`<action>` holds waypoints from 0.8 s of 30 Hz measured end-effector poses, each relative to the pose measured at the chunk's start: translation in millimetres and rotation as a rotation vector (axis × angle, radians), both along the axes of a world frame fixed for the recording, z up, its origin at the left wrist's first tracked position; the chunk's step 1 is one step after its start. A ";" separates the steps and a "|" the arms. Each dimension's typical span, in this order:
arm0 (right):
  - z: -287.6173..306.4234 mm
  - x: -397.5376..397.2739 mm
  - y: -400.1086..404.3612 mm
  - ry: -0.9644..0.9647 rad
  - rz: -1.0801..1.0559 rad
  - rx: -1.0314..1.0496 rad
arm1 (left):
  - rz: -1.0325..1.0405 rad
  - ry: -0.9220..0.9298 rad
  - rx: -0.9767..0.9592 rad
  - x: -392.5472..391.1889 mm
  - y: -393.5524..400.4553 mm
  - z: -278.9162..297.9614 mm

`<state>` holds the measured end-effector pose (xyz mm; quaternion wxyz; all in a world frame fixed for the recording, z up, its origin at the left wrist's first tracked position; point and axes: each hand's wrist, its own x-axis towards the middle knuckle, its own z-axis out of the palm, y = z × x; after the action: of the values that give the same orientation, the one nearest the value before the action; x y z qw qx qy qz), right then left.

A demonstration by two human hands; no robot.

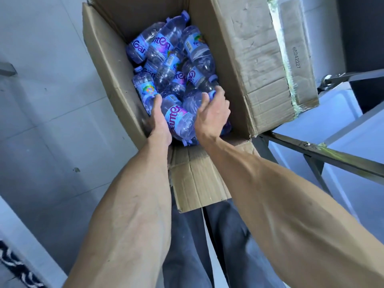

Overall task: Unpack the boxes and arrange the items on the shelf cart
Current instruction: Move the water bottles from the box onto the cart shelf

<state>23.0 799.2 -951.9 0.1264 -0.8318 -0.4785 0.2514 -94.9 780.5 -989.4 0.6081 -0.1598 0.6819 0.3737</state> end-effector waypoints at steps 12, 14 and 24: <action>-25.2 23.8 14.5 0.181 0.132 -0.233 | -0.359 0.244 -0.210 2.3 -26.2 -18.0; -32.2 17.0 8.2 0.494 -0.260 -0.431 | -0.350 0.218 -0.234 -2.0 -26.7 -24.6; -72.7 6.0 -17.6 0.585 -0.504 -0.568 | -0.619 0.246 -0.182 5.1 -17.1 -44.4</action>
<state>29.0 781.6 -1024.6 0.0802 -0.8179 -0.1188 0.5572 -89.8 763.4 -1033.9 0.5891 0.0476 0.7968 0.1255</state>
